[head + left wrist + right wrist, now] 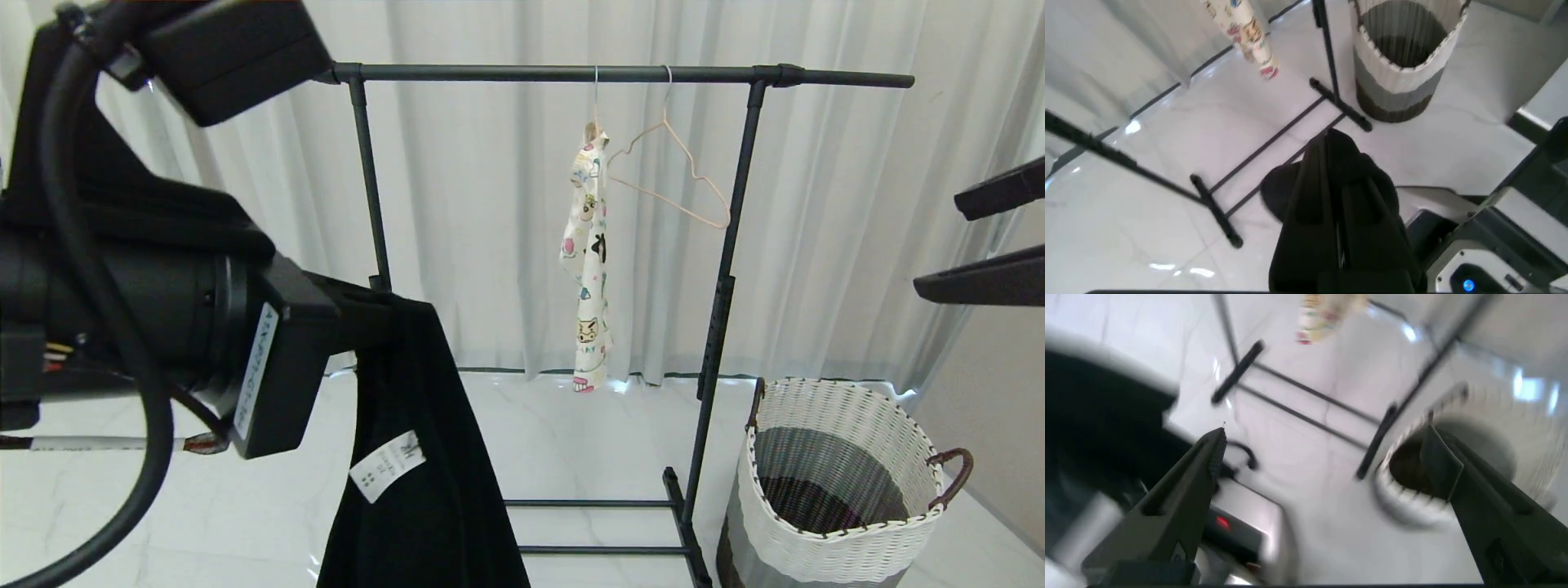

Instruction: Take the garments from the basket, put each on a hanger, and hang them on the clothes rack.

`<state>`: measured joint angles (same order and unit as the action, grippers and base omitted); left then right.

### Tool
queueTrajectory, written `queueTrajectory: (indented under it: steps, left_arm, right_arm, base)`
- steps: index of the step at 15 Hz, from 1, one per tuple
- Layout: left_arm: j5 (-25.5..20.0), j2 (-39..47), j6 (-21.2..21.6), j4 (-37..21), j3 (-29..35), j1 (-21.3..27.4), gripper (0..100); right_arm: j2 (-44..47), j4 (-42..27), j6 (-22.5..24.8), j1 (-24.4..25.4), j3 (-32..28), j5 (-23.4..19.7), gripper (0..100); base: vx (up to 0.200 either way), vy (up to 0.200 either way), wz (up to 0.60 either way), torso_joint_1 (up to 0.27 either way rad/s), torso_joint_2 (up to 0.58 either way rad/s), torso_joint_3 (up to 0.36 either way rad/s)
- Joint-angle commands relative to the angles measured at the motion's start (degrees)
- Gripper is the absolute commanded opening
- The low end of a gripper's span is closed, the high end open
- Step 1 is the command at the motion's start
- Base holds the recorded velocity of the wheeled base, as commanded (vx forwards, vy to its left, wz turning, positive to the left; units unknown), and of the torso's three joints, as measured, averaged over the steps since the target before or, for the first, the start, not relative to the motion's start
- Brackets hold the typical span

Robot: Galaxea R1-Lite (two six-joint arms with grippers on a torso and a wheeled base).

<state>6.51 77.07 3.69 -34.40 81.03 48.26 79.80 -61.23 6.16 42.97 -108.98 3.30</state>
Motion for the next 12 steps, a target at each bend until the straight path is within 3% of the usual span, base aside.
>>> queueTrajectory:
  steps: [1, 2, 3, 5, 7, 9, 12]
  left_arm:
    - [2.81, -6.14, 0.00, 0.48, -6.94, -2.21, 0]
    - [4.92, -7.99, 0.00, 0.92, -9.84, -3.70, 0]
    - [6.50, -9.48, 0.00, 1.62, -12.65, -5.81, 0]
    - [7.82, -11.50, 0.00, 4.69, -18.19, -10.73, 0]
    - [7.90, -12.65, 0.17, 9.44, -22.85, -15.57, 0]
    - [7.90, -14.14, 3.78, 14.36, -27.59, -21.28, 0]
    - [7.82, -16.69, 5.71, 15.59, -30.58, -25.15, 0]
  right_arm:
    - [0.44, -0.29, -15.12, -1.05, 0.26, 6.01, 100]
    - [0.80, -0.38, -21.01, -1.05, 1.32, 8.74, 100]
    - [0.71, -0.38, -23.82, -1.05, 3.34, 11.37, 100]
    - [-0.52, 0.59, -24.09, -1.05, 9.67, 17.35, 100]
    - [-0.87, 2.96, -24.00, -0.96, 13.18, 20.25, 100]
    - [-1.05, 4.37, -24.00, -0.87, 16.26, 24.21, 100]
    - [-1.23, 5.16, -24.26, -0.78, 17.75, 25.70, 100]
  base:
    - [0.000, 0.000, 0.00, 0.000, 0.00, 0.000]
    - [0.000, 0.000, 0.00, 0.000, 0.00, 0.000]
    - [0.000, 0.000, 0.00, 0.000, 0.00, 0.000]
    - [0.000, 0.000, 0.00, 0.000, 0.00, 0.000]
    - [0.000, 0.000, 0.00, 0.000, 0.00, 0.000]
    - [0.000, 0.000, 0.00, 0.000, 0.00, 0.000]
    - [0.000, 0.000, 0.00, 0.000, 0.00, 0.000]
